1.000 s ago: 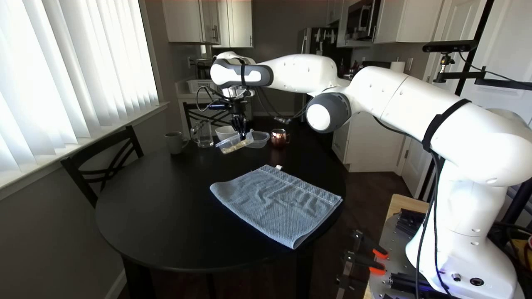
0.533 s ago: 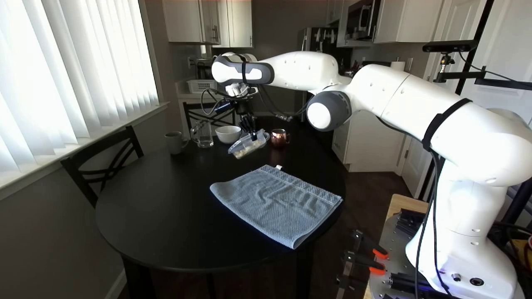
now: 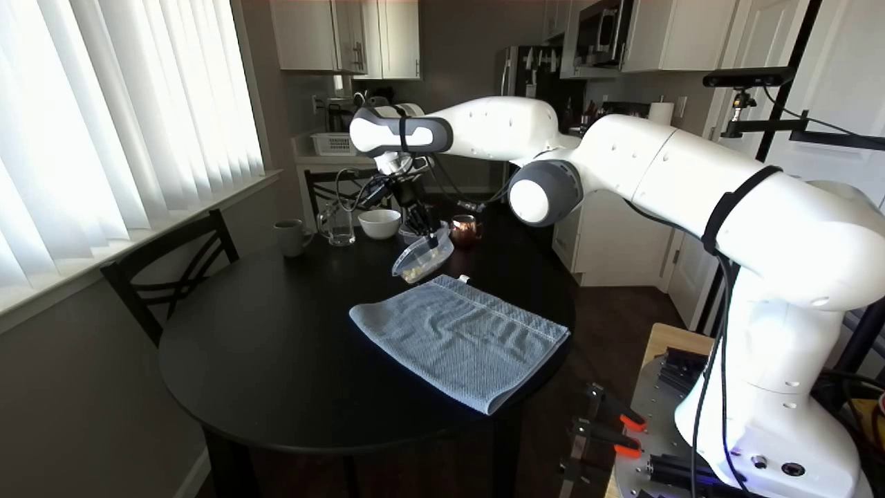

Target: Pour the candy out of the clear bowl and onto the blue towel.

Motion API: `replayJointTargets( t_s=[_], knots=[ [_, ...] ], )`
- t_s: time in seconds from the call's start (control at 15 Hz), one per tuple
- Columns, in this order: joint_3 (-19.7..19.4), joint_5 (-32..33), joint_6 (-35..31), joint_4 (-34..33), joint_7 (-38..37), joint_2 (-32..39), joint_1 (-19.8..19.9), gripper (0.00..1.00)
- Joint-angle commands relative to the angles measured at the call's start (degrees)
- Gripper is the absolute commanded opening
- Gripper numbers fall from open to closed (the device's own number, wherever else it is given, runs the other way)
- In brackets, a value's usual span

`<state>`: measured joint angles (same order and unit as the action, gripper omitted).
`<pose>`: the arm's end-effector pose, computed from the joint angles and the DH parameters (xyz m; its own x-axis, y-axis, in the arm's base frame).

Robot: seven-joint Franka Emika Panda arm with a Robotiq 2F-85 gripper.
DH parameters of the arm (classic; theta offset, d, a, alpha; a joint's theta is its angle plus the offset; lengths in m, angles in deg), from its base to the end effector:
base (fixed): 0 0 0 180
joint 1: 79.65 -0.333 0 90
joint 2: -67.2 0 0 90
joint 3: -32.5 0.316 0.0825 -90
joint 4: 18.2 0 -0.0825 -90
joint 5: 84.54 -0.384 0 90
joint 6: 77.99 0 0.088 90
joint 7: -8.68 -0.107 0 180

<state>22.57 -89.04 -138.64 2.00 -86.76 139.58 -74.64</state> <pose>0.7249 -0.1003 0.2804 -0.2212 -0.9657 0.1357 -0.8187 0.2595 0.5123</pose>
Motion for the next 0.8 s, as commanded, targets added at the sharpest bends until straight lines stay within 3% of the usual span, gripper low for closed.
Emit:
replayJointTargets(
  t_s=[0.0, 0.73],
  knots=[
    [0.90, -1.14, 1.12, 0.02, -2.51, 0.94, -1.03, 0.01],
    [-1.17, 1.39, 0.24, 0.06, -3.24, 5.27, -6.81, 0.01]
  ],
)
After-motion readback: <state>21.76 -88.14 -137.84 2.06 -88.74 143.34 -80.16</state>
